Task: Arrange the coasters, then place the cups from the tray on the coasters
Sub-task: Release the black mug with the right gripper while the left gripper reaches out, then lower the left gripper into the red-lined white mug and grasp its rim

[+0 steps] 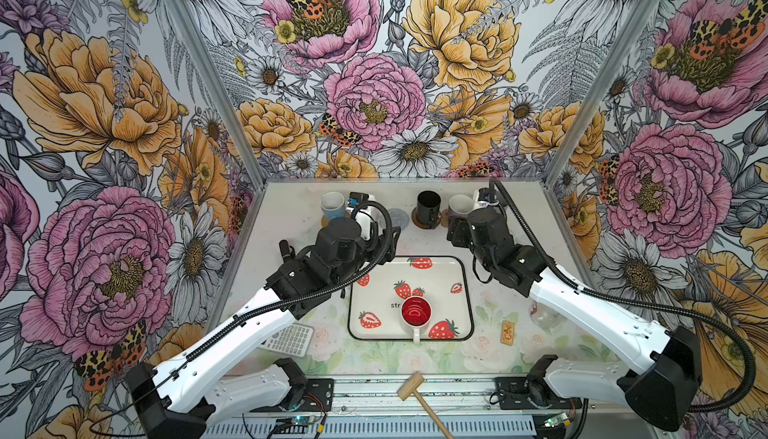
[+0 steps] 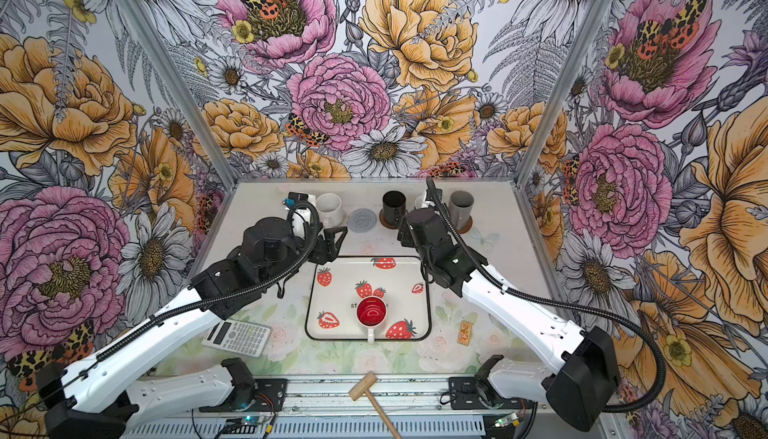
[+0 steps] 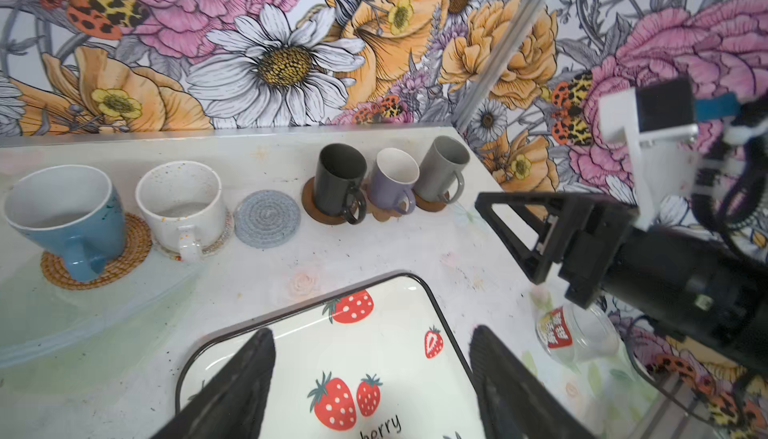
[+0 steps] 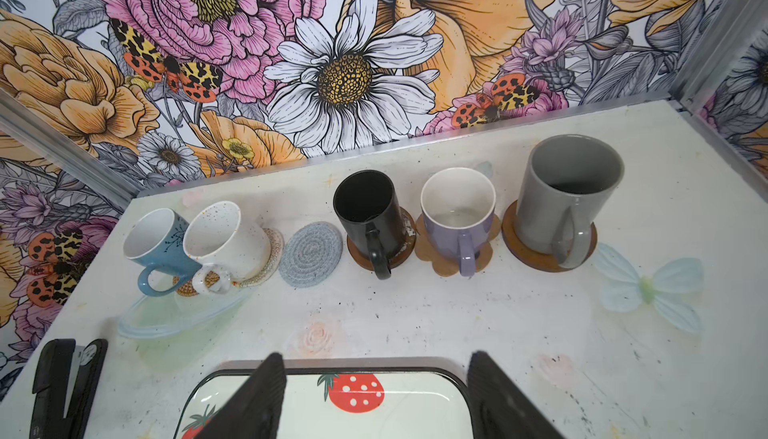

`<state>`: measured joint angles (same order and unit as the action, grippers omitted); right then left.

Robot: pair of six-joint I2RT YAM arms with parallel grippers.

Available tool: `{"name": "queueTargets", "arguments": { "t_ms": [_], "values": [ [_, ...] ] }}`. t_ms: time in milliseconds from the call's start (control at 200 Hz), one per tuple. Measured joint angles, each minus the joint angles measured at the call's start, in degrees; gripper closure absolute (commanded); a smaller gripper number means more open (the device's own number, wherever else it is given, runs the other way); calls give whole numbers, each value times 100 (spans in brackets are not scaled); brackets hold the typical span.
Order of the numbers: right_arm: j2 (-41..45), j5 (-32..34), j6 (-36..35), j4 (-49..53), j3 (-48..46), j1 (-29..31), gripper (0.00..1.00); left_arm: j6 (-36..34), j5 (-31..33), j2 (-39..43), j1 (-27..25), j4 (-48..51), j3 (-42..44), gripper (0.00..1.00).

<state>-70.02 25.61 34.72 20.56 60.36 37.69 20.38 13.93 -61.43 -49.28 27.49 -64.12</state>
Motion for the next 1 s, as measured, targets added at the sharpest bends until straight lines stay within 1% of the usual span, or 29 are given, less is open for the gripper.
{"name": "queueTargets", "arguments": {
  "t_ms": [210, 400, 525, 716, 1001],
  "values": [
    [271, 15, 42, -33, -240, 0, 29, -44, 297, -511, -927, 850, -330, 25],
    [514, 74, 42, -46, -402, 0, 29, 15, 546, -566, -1519, 1486, -387, 25],
    [588, 120, 42, -85, -409, 0, 29, 111, 640, -566, -1792, 1867, -387, 25],
    [588, 142, 42, -160, -444, 0, 29, 439, 693, -601, -2153, 2463, -389, 26],
    [442, 140, 42, -236, -444, 0, 29, 964, 557, -955, -2605, 2677, -236, 26]
  ]
}}
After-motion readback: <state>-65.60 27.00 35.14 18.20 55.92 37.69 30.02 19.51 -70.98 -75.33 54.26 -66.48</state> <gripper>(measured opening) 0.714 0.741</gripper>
